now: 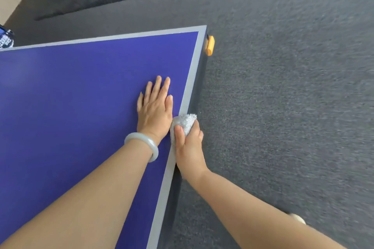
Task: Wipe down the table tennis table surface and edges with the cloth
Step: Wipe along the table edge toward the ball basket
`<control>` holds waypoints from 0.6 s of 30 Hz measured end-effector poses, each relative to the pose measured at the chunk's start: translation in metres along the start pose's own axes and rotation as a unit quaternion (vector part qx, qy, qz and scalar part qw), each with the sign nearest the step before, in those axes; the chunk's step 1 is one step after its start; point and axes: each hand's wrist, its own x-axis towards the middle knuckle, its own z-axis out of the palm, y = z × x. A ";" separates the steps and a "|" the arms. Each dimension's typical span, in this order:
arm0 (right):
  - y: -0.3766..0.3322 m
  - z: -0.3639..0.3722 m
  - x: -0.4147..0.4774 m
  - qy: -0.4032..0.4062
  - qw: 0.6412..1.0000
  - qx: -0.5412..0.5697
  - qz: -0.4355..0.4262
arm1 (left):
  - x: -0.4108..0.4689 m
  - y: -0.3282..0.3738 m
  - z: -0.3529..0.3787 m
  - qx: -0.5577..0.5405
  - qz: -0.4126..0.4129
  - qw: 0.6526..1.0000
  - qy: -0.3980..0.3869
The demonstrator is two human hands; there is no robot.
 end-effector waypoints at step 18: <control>-0.140 -0.039 0.169 0.057 0.993 -0.095 0.045 | 0.000 0.007 -0.002 0.044 -0.019 0.999 -0.012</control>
